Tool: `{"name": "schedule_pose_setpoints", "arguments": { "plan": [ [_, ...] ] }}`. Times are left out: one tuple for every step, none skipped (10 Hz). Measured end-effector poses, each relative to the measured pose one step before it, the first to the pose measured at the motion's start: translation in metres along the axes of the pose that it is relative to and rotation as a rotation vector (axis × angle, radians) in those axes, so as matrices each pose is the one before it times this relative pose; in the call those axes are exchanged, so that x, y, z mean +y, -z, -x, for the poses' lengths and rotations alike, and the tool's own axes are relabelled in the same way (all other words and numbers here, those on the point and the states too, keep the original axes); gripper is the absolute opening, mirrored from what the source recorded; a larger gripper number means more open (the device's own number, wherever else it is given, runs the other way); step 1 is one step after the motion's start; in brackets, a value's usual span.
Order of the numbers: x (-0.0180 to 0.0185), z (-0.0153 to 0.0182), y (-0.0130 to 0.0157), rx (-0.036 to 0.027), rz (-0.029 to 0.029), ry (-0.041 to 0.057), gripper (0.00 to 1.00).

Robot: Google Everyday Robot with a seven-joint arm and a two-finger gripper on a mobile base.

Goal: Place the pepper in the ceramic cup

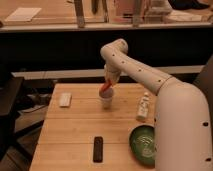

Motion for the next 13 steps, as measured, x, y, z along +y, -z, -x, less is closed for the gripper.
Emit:
{"name": "schedule_pose_setpoints", "arguments": {
  "plan": [
    [-0.00001, 0.00015, 0.00041, 0.00024, -0.00085, 0.0005, 0.33],
    [0.00018, 0.00027, 0.00001, 0.00006, -0.00012, 0.00076, 0.38],
    [0.00033, 0.00051, 0.00012, -0.00019, -0.00054, 0.00117, 0.44],
    [0.00043, 0.00042, 0.00012, -0.00028, -0.00038, 0.0006, 0.44],
    [0.00033, 0.00037, 0.00023, -0.00024, -0.00041, -0.00017, 0.44],
    [0.00047, 0.00019, -0.00008, -0.00002, 0.00016, -0.00039, 0.44],
    [0.00023, 0.00039, -0.00016, -0.00061, 0.00008, -0.00019, 0.44],
    [-0.00005, 0.00039, -0.00003, -0.00032, -0.00014, 0.00063, 0.49],
    [-0.00005, 0.0, 0.00007, 0.00005, -0.00005, 0.00019, 0.51],
    [-0.00027, -0.00012, 0.00026, -0.00017, -0.00058, -0.0005, 0.47],
    [0.00027, -0.00003, -0.0003, -0.00026, 0.00036, 0.00018, 0.4],
    [0.0003, 0.00026, -0.00089, -0.0006, 0.00086, 0.00144, 0.34],
    [-0.00042, 0.00031, 0.00008, 0.00013, -0.00175, 0.00377, 0.25]
  ]
}}
